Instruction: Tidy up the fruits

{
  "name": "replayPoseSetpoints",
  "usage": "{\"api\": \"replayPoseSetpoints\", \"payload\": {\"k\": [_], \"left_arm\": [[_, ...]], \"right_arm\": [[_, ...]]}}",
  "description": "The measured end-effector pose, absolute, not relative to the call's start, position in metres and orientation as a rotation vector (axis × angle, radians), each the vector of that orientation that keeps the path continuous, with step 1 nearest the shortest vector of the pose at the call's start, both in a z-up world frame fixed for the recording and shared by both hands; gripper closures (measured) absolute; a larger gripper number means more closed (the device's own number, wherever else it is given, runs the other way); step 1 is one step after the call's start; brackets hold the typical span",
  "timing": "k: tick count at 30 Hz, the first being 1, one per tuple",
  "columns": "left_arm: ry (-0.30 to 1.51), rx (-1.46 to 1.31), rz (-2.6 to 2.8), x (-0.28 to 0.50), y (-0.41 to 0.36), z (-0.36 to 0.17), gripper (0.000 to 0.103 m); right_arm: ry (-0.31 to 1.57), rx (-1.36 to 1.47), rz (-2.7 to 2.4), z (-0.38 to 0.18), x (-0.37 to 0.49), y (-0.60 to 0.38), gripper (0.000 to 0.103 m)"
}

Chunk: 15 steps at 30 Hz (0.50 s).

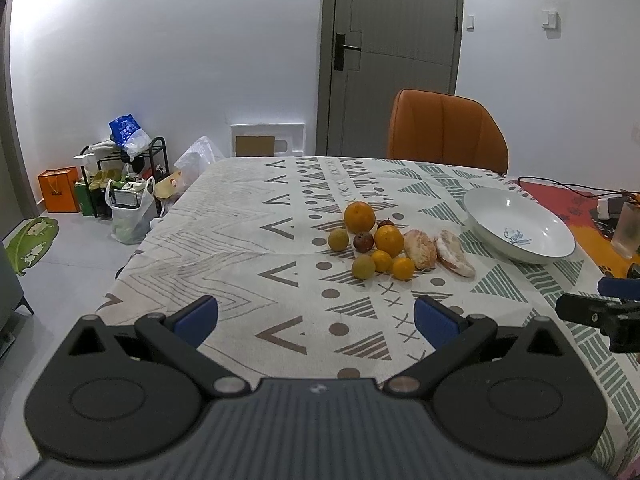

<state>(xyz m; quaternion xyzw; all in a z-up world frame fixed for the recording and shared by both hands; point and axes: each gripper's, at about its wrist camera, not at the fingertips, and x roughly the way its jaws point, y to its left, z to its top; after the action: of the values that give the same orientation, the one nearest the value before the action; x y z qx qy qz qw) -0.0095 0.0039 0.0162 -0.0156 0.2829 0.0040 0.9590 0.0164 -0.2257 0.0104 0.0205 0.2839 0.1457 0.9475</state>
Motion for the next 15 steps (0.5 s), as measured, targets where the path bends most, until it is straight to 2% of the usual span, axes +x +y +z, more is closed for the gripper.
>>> {"api": "replayPoseSetpoints", "payload": {"k": [15], "left_arm": [[0.583,-0.046,0.021,-0.0040,0.0089,0.0103,0.000]], "right_arm": [[0.591,0.064,0.303,0.0031,0.0266,-0.2267,0.000]]}}
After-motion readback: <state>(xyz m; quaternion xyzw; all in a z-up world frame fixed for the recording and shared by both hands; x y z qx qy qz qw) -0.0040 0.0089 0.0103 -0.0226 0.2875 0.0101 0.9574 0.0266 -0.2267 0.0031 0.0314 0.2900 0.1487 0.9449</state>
